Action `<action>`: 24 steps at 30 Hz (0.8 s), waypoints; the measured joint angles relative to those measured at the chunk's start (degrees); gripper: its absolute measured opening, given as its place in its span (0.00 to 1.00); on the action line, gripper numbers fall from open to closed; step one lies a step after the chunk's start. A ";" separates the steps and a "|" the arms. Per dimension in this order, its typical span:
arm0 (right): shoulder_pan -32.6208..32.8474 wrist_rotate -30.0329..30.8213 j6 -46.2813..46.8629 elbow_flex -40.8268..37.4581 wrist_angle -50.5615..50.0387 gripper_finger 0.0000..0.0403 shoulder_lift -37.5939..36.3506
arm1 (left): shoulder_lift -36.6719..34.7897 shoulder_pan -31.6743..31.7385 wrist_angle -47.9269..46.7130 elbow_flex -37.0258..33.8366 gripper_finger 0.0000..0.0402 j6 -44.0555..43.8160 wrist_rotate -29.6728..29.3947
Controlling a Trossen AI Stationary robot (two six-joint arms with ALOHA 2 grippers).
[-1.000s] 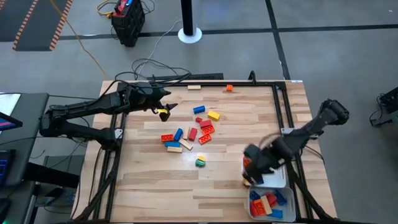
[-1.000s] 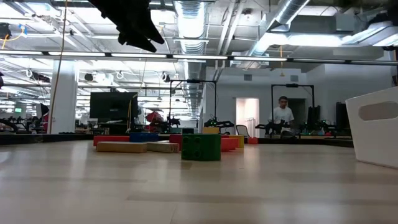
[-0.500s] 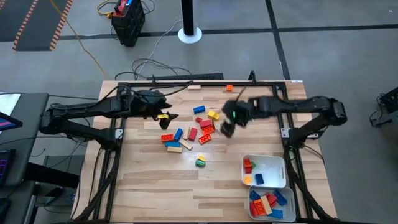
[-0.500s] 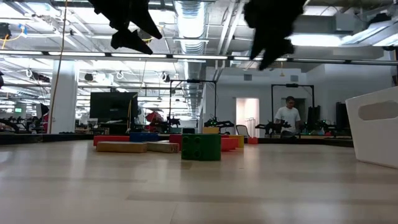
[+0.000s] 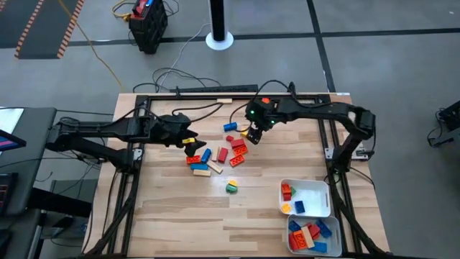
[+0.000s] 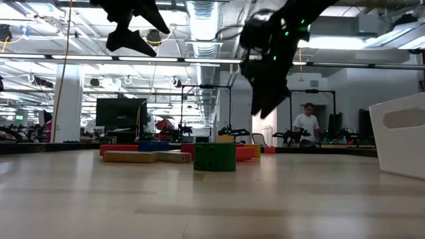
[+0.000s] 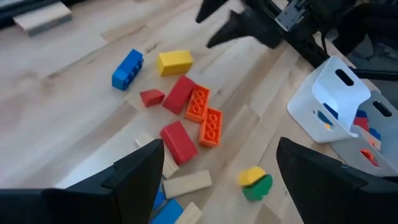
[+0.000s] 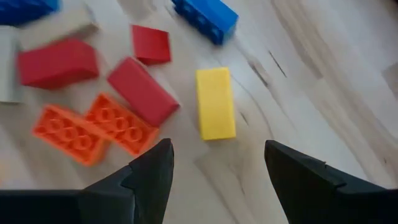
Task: Sort blocks by size
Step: Put the big yellow block into the gray bin
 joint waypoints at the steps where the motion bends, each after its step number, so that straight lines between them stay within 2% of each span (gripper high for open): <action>1: -0.25 0.01 -0.52 0.00 0.24 0.68 0.86 | 0.00 -0.24 -0.29 0.00 0.75 -0.40 -0.08; 7: 0.67 0.04 -5.74 0.00 4.13 0.68 5.69 | 0.00 -1.53 -0.73 0.00 0.75 -3.76 -2.42; 10: 1.12 0.58 -5.81 0.00 8.24 0.68 7.46 | 0.00 -2.03 -0.75 0.00 0.75 -5.08 -2.67; 16: 1.40 5.79 -4.62 0.01 13.13 0.68 8.33 | 0.00 -3.29 -1.22 0.00 0.75 -5.99 -2.95; 24: 0.91 6.00 -5.86 0.00 15.79 0.68 11.05 | 0.00 -4.08 -1.57 0.00 0.75 -6.13 -4.06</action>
